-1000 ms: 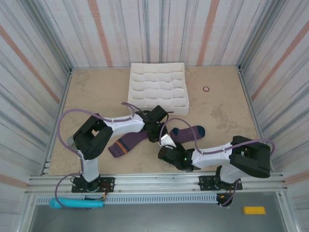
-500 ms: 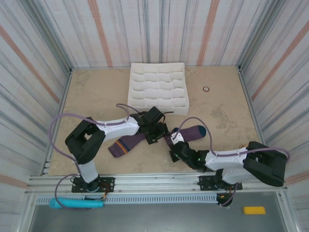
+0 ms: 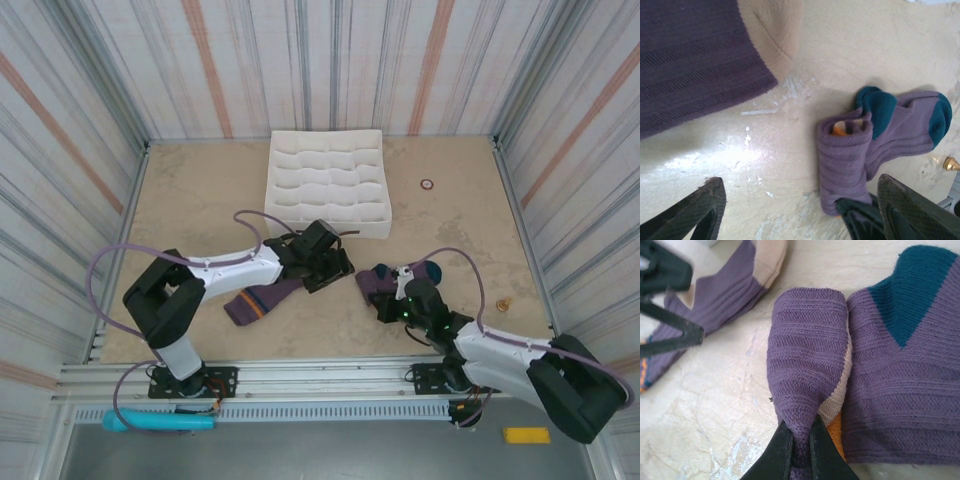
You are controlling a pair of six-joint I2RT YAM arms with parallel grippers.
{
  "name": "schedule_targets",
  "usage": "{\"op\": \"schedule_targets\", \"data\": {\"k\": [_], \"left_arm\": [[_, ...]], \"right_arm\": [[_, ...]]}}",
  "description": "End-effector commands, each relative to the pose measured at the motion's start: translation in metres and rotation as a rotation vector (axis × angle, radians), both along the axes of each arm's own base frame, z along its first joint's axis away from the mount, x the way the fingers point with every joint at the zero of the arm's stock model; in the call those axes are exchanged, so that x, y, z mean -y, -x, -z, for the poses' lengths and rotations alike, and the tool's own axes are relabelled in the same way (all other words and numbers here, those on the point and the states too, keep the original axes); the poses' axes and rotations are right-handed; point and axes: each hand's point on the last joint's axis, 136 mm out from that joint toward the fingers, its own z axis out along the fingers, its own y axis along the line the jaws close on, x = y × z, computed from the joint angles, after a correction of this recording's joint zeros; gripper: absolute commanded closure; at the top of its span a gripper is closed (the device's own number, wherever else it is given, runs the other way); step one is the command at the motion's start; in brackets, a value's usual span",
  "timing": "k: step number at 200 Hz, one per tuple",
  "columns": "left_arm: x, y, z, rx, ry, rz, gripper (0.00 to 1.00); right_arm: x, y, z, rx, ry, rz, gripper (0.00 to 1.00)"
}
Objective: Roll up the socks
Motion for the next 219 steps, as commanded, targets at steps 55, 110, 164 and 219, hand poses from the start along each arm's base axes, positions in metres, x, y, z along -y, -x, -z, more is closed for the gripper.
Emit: {"op": "schedule_targets", "data": {"k": [55,110,164,219], "left_arm": [[0.025,0.003,0.010,0.020,0.000,0.058,0.27],[0.034,0.002,0.013,0.014,0.010,0.077,0.30],[0.046,0.002,0.021,0.005,0.007,0.102,0.34],[0.061,-0.008,0.029,0.047,0.018,0.126,0.39]], "right_arm": [[0.027,0.023,0.033,-0.390,-0.156,0.137,1.00],[0.031,0.021,0.041,-0.607,-0.220,0.223,1.00],[0.030,0.021,0.055,-0.736,-0.211,0.268,1.00],[0.039,0.024,0.057,-0.758,-0.211,0.309,1.00]]}}
